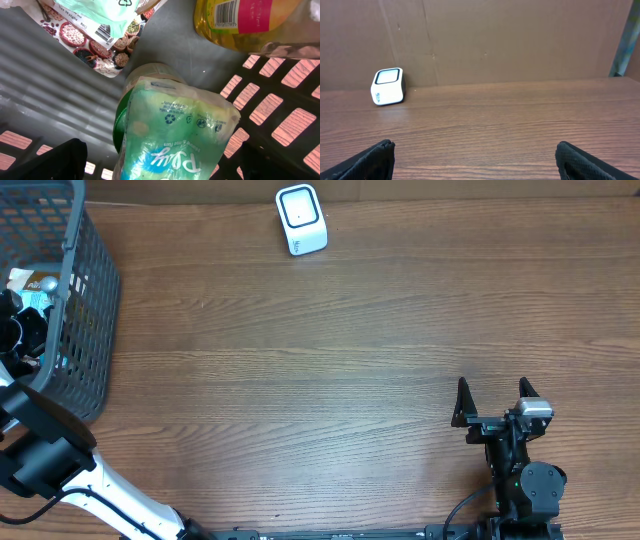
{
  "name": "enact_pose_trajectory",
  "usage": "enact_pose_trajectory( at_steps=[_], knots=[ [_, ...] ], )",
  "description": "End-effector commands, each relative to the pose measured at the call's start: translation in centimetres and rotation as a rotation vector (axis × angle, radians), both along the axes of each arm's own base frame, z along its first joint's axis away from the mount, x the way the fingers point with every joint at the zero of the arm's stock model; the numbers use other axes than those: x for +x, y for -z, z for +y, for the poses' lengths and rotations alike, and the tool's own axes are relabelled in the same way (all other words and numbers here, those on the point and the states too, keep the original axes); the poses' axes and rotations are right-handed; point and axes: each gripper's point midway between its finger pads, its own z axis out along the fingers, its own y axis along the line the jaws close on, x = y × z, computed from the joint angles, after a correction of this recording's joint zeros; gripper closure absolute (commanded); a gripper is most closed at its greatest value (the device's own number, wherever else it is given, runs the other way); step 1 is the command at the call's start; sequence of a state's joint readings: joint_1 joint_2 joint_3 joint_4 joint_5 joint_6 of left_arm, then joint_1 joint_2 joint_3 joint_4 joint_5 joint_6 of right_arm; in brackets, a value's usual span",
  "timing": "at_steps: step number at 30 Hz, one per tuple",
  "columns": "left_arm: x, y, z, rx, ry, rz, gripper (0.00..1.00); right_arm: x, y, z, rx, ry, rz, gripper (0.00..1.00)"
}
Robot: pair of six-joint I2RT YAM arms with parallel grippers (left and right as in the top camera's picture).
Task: Scan the item barcode
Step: 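Lower the left gripper into the basket toward the green-capped bottle, then close the left gripper on the green-capped bottle and lift it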
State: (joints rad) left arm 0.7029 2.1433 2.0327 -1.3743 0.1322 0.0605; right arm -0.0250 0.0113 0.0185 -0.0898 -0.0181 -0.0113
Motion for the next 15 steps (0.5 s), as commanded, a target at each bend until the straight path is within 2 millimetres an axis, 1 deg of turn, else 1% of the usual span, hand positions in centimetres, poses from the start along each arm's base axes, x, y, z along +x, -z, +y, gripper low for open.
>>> enact_pose_trajectory(
  at_steps=[1, 5, 11, 15],
  knots=[
    [-0.1, 0.8, -0.4, -0.029, 0.020, 0.008, 0.00, 0.0, 0.2, -0.3, 0.004, 0.013, -0.003, 0.00],
    [-0.3, 1.3, -0.5, -0.035, 0.021, 0.014, 0.00, 0.0, 0.2, -0.2, 0.004, 0.013, -0.003, 0.00],
    [-0.5, 3.0, -0.7, -0.046, 0.021, 0.027, 0.01, 0.0, 0.2, -0.2, 0.004, 0.013, -0.003, 0.00],
    [-0.5, 3.7, -0.7, -0.046, 0.021, 0.028, 0.00, 0.0, 0.2, -0.2, 0.004, 0.013, -0.003, 0.00]
  ],
)
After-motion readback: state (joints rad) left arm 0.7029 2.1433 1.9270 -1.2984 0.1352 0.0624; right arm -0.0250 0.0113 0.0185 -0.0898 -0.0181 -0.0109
